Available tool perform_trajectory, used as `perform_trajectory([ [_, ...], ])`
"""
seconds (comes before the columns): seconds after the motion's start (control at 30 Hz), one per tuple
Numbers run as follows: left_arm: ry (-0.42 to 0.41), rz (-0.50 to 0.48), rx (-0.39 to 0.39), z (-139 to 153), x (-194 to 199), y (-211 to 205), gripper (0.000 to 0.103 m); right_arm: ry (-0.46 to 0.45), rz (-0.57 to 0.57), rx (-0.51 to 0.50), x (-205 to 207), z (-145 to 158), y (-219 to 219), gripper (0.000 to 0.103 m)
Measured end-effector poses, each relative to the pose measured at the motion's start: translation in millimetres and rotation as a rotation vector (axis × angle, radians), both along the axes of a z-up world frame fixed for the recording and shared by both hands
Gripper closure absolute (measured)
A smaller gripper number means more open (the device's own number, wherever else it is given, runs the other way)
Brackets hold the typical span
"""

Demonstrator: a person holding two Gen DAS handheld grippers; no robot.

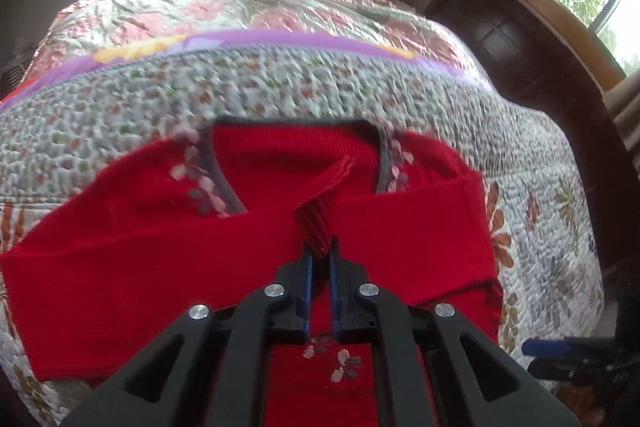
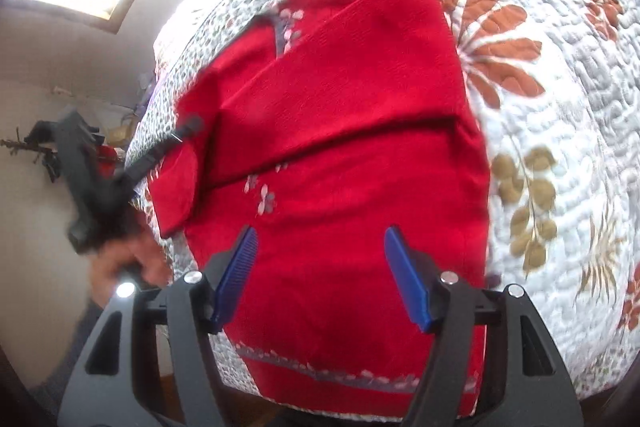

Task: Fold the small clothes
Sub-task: 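Carry the sleeve across the chest with the left gripper and release, then grasp the second sleeve cuff with the right gripper, adjust it, release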

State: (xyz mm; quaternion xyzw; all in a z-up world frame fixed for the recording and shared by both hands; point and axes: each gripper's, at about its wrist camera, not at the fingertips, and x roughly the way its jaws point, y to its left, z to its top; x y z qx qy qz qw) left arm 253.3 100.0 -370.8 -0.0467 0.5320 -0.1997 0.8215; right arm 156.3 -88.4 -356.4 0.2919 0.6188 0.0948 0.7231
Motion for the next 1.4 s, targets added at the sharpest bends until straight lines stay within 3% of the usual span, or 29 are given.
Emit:
perform_trajectory([
  [0.13, 0.049, -0.035, 0.021, -25.8, -12.0, -14.4, 0.094, -0.014, 0.021, 0.077, 28.4, -9.9, -0.3, 0.036],
  [0.17, 0.055, -0.036, 0.013, -26.8, -13.4, -13.8, 0.087, -0.024, 0.033, 0.080, 38.9, -12.8, 1.2, 0.035],
  [0.27, 0.059, -0.028, -0.024, -20.8, -22.8, -4.2, 0.050, -0.041, 0.079, 0.127, 62.6, -20.1, 14.4, 0.034],
  [0.33, 0.049, -0.003, -0.059, -9.9, -32.4, 10.9, 0.041, -0.047, 0.117, 0.180, 79.8, -28.9, 28.9, 0.037],
  [0.4, 0.073, 0.028, -0.085, -5.5, -44.8, 26.6, 0.041, -0.040, 0.146, 0.198, 95.8, -40.0, 41.5, 0.049],
  [0.47, 0.090, 0.047, -0.095, -1.9, -58.0, 39.1, 0.041, -0.033, 0.185, 0.198, 110.0, -52.7, 55.7, 0.054],
  [0.83, 0.198, 0.164, -0.082, -4.4, -135.7, 100.3, 0.040, -0.041, 0.250, 0.109, 136.0, -80.9, 87.0, 0.054],
  [0.97, 0.236, 0.211, -0.089, -9.2, -147.3, 113.0, 0.040, -0.007, 0.277, 0.135, 141.2, -85.6, 93.9, 0.093],
  [1.03, 0.247, 0.228, -0.087, -10.4, -151.1, 119.3, 0.040, -0.003, 0.278, 0.131, 141.4, -85.0, 94.8, 0.095],
  [1.2, 0.245, 0.233, -0.076, -6.4, -153.6, 123.2, 0.040, -0.029, 0.267, 0.128, 143.4, -62.4, 90.8, 0.099],
  [1.4, 0.235, 0.241, -0.075, 1.7, -153.7, 124.8, 0.040, -0.146, 0.260, 0.069, 146.7, 4.9, 57.9, 0.099],
])
